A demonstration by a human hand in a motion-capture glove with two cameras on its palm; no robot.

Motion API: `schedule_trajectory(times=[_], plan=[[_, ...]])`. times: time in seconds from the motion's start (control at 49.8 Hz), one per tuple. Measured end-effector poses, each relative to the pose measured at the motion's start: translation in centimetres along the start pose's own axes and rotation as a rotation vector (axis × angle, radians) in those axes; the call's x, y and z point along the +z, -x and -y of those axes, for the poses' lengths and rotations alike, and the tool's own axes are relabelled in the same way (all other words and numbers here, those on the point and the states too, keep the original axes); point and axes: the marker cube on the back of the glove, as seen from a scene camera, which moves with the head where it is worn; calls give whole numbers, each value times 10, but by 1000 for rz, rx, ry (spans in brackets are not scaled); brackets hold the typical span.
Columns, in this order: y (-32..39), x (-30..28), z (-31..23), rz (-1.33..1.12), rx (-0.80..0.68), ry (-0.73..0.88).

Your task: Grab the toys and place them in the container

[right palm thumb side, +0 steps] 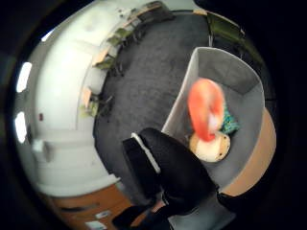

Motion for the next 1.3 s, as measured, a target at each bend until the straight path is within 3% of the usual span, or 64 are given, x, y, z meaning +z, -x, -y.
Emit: schedule_trajectory(times=[0.06, 0.141, 0.221, 0.321, 0.502, 0.522, 0.602, 0.642, 0.783, 0.923, 1.305], plan=[[-1, 1, -5, -29, 5, -4], [43, 7, -21, -101, -134, -12], [52, 3, -28, -57, -5, -22], [14, -4, -41, -45, 94, -58], [-65, -15, -86, -61, -80, -105], [-78, -17, -92, -64, -60, -106], [-139, -22, -104, -141, 249, -117], [-163, -24, -114, -141, 300, -117], [-241, -29, -163, -149, 380, -134], [-274, -25, -193, -138, 414, -140], [-288, -16, -220, -140, 417, -163]])
